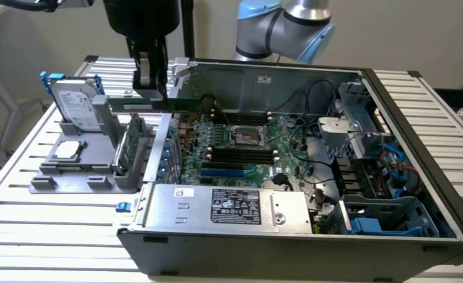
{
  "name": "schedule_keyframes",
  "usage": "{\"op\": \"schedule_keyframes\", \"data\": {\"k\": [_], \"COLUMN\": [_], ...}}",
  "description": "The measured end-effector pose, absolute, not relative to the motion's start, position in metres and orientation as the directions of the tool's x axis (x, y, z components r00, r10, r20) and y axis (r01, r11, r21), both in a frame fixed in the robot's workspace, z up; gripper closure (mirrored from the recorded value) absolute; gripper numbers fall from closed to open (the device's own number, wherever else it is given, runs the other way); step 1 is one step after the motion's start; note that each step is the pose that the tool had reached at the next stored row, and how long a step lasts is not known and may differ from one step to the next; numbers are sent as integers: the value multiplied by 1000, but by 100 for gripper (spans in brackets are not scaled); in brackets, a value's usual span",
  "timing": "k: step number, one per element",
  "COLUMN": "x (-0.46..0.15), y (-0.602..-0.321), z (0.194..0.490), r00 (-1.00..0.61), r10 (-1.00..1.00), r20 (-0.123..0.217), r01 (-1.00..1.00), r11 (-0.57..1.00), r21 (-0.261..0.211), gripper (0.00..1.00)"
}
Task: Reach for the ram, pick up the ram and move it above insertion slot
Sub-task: 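Pick up the ram and move it above insertion slot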
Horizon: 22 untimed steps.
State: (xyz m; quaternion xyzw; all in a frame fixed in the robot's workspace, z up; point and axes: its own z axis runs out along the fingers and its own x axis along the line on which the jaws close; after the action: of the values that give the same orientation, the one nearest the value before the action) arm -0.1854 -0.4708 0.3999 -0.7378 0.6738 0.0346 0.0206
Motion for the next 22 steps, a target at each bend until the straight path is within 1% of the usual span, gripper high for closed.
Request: {"op": "schedule_keyframes", "data": {"k": [7, 13, 18, 22], "x": [-154, -126, -104, -91], "y": [-471, -469, -461, -450], "z": [400, 400, 397, 395], "r00": [90, 90, 90, 90], "r10": [-992, -991, -991, -991], "r20": [-94, -95, -95, -95], "r01": [-996, -996, -996, -996], "r11": [-91, -91, -91, -91], "r21": [15, 15, 15, 15], "gripper": [86, 86, 86, 86]}}
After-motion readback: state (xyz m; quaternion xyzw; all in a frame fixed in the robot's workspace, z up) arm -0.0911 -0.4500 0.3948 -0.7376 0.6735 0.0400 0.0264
